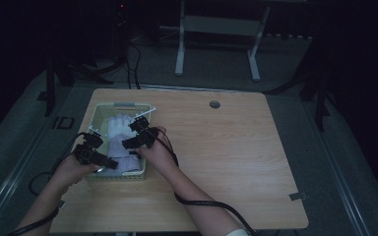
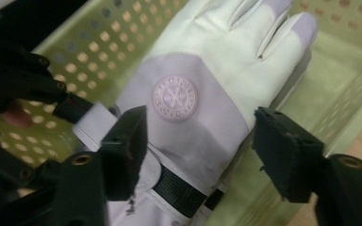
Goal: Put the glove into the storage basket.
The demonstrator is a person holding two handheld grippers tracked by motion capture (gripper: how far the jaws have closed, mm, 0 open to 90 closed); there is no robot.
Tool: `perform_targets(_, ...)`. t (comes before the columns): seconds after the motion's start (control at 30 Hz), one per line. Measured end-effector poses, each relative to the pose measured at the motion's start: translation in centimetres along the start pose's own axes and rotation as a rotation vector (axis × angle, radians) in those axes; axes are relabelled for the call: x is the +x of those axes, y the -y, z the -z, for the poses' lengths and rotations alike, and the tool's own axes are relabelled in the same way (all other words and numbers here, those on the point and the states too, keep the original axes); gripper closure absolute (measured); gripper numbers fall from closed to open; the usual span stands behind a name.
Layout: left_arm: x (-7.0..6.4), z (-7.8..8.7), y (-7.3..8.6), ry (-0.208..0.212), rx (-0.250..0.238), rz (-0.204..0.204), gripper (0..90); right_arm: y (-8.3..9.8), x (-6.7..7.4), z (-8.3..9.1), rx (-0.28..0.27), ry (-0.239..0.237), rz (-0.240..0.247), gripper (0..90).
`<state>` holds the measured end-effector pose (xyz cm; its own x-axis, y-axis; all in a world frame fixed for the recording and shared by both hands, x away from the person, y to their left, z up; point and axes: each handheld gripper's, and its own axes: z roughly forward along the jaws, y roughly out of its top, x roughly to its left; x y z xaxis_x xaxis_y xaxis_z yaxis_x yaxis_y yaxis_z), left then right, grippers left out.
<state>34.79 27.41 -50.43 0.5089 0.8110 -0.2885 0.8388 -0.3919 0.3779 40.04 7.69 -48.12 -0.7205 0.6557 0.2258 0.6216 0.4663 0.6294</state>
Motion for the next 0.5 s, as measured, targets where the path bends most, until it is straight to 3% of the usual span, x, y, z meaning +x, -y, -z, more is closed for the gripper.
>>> perform_targets(0.03,-0.1,0.2,0.0,-0.002,-0.010,-0.014,21.1,-0.2,0.1,0.7,-0.030,0.000,0.032,23.8)
perform_targets(0.27,-0.6,1.8,0.3,-0.071,-0.124,-0.001,14.3,-0.4,0.1,2.4,-0.045,-0.021,0.108,16.4)
perform_targets(0.33,-0.7,2.3,0.4,-0.055,-0.169,0.019,14.3,-0.3,0.0,2.7,-0.047,-0.021,0.115,15.9)
perform_targets(0.37,-0.6,2.6,0.5,-0.021,-0.195,0.028,14.3,-0.2,-0.1,2.9,-0.050,-0.024,0.112,15.9)
perform_targets(0.4,-0.6,2.6,0.5,-0.021,-0.195,0.028,14.2,-0.2,-0.1,2.9,-0.050,-0.024,0.112,15.9)
perform_targets(0.43,-0.8,2.9,0.7,0.001,-0.238,0.042,13.2,0.0,-0.4,3.5,-0.062,-0.020,0.120,15.8)
perform_targets(0.5,-1.5,2.9,0.7,-0.001,-0.243,0.028,10.9,0.1,-0.5,3.8,-0.064,-0.021,0.121,15.8)
